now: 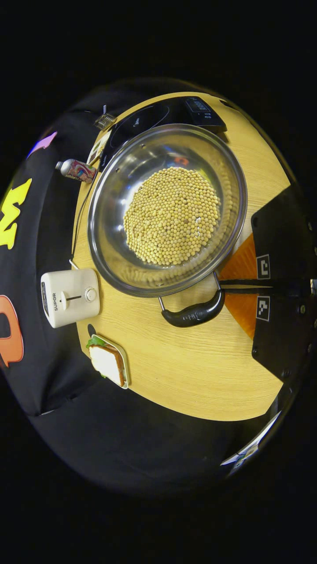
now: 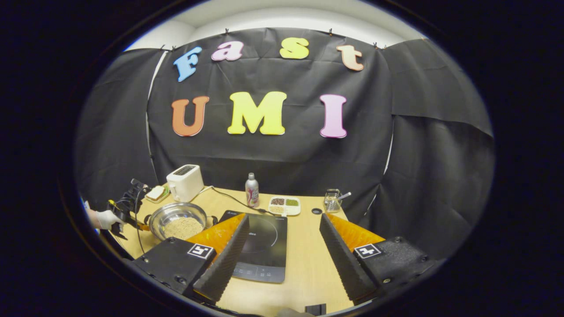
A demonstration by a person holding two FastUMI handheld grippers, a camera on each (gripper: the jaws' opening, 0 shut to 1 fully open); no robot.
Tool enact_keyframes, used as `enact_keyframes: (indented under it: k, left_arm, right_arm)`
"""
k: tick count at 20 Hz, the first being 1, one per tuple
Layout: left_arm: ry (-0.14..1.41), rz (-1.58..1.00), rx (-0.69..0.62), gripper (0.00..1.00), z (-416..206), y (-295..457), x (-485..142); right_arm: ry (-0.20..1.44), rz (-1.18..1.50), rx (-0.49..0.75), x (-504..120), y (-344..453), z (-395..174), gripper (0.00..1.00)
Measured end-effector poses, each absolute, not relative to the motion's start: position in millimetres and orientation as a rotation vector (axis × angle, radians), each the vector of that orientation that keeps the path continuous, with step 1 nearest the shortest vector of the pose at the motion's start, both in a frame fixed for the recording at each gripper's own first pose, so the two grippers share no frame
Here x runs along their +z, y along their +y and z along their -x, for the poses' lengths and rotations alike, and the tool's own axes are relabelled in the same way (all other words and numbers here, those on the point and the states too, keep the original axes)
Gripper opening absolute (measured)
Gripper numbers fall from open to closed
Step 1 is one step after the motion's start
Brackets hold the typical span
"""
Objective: First push the handle of the pot to place it horizontally, then grasp the pot with both hands and set it on the induction cooktop.
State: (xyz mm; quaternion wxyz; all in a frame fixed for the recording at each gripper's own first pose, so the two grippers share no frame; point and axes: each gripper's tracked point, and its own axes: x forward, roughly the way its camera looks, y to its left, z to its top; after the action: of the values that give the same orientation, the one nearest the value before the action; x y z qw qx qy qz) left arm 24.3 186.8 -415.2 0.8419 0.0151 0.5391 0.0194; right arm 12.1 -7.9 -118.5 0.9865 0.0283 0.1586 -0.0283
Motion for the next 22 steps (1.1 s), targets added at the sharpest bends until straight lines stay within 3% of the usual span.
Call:
enact_keyframes:
  k: [10, 11, 12, 13, 14, 17, 18, 19, 20, 22]
  left_arm:
    - [1.126, -0.028, 0.071, 0.00, -51, 208, -419]
    - [1.123, -0.028, 0.072, 0.10, -54, 208, -420]
    - [1.121, -0.023, 0.073, 0.00, -56, 210, -419]
    - [1.124, -0.016, 0.075, 0.10, -56, 210, -419]
    - [1.127, -0.010, 0.078, 0.00, -57, 212, -421]
    - [1.129, 0.011, 0.081, 0.00, -60, 214, -420]
    - [1.132, 0.013, 0.080, 0.10, -62, 216, -421]
    - [1.133, 0.011, 0.078, 0.10, -65, 216, -421]
    - [1.135, 0.007, 0.077, 0.00, -66, 217, -421]
    - [1.137, 0.001, 0.077, 0.00, -68, 217, -422]
  right_arm:
    - [0.337, -0.061, -0.075, -120, -7, -12, 0.99]
    - [0.340, -0.058, -0.076, -120, -6, -12, 0.99]
    - [0.343, -0.053, -0.076, -121, -5, -12, 1.00]
    - [0.344, -0.049, -0.077, -120, -5, -12, 1.00]
    - [0.346, -0.046, -0.075, -121, -4, -13, 0.99]
    - [0.353, -0.043, -0.072, -121, 0, -13, 1.00]
    - [0.358, -0.041, -0.070, -123, 2, -13, 1.00]
    - [0.362, -0.038, -0.066, -124, 3, -14, 1.00]
    - [0.368, -0.035, -0.063, -126, 5, -14, 0.99]
    - [0.372, -0.033, -0.055, -127, 9, -14, 0.99]
